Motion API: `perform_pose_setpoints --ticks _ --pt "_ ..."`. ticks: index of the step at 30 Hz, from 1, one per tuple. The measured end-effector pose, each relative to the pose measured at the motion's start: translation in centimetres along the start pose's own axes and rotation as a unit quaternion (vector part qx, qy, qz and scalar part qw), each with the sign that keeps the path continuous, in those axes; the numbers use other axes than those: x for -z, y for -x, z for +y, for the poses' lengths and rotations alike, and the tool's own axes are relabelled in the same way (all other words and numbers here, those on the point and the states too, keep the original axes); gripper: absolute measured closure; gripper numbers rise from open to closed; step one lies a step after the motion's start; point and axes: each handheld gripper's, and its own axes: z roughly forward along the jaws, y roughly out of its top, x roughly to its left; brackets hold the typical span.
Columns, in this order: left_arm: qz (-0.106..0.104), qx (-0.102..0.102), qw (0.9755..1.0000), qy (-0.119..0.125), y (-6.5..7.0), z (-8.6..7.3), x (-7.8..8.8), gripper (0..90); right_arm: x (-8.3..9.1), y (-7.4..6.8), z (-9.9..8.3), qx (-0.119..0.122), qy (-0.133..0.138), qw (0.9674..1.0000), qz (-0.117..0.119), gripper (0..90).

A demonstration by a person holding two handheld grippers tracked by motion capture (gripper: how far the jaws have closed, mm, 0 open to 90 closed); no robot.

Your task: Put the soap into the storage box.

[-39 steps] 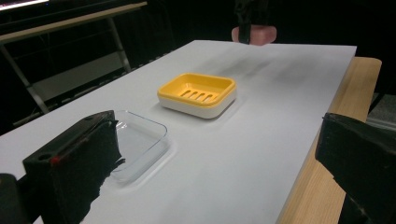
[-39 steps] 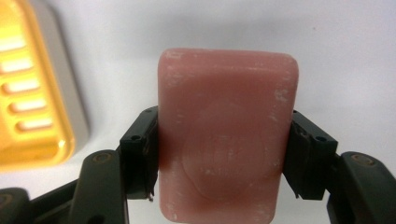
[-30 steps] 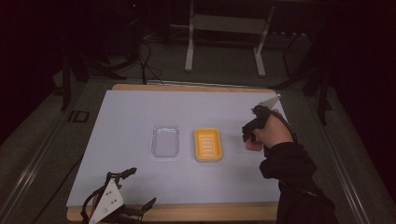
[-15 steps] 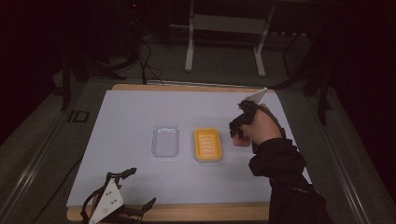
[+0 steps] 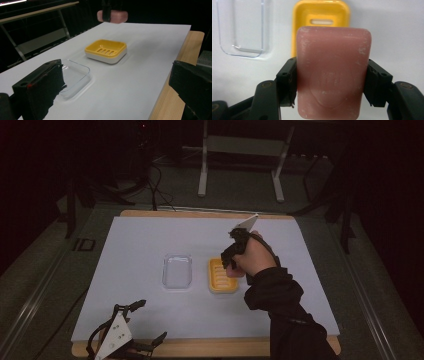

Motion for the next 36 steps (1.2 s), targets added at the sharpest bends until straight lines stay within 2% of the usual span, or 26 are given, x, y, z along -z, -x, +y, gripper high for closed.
perform_pose_setpoints --ticks 6,9,10,12,13,14,18,20,24,26,29,32,36 --pt "-0.002 0.001 1.0 0.001 0.0 0.0 0.0 0.5 -1.0 -1.5 0.2 0.004 0.002 0.9999 0.013 37.8" --pt "-0.003 0.001 1.0 0.001 0.1 0.0 0.1 0.5 -2.4 -2.3 0.5 0.013 -0.005 0.9999 0.01 37.8" --pt "-0.003 0.0 1.0 0.002 0.1 0.0 0.1 0.5 -2.4 -2.3 0.5 0.013 -0.005 0.9999 0.01 37.8" --pt "-0.003 0.0 1.0 0.004 0.1 0.1 0.1 0.5 -3.7 -2.3 0.7 0.012 -0.008 0.9999 0.0 37.7" --pt "-0.003 -0.001 1.0 0.003 0.1 0.1 0.2 0.5 -3.7 -2.3 0.7 0.012 -0.008 0.9999 0.0 37.7" --pt "-0.003 -0.002 1.0 0.003 0.1 0.1 0.2 0.5 -4.8 -2.3 0.8 0.012 -0.012 0.9998 -0.003 37.7" --pt "-0.005 -0.004 1.0 0.003 0.2 0.1 0.2 0.5 -6.1 -2.0 1.0 0.009 -0.015 0.9998 -0.004 37.8" --pt "-0.006 -0.005 1.0 0.003 0.2 0.1 0.2 0.5 -7.3 -1.5 1.3 0.014 -0.015 0.9996 -0.021 37.7" --pt "-0.005 -0.004 1.0 0.002 0.3 0.1 0.2 0.5 -8.5 -1.1 1.4 0.013 -0.027 0.9994 -0.017 37.7" --pt "-0.004 -0.005 1.0 0.003 0.3 0.1 0.2 0.5 -9.0 -1.1 1.4 0.019 -0.032 0.999 -0.023 37.7" --pt "-0.005 -0.006 1.0 0.003 0.3 0.1 0.2 0.5 -9.4 -1.1 1.5 0.013 -0.025 0.9993 -0.024 37.6" --pt "-0.006 -0.007 1.0 0.0 0.4 0.1 0.2 0.5 -9.6 -1.2 1.7 0.007 -0.032 0.9993 -0.016 37.4" --pt "-0.006 -0.008 0.9999 -0.002 0.4 0.1 0.1 0.5 -9.9 -1.4 1.8 0.009 -0.028 0.9992 -0.025 34.9"
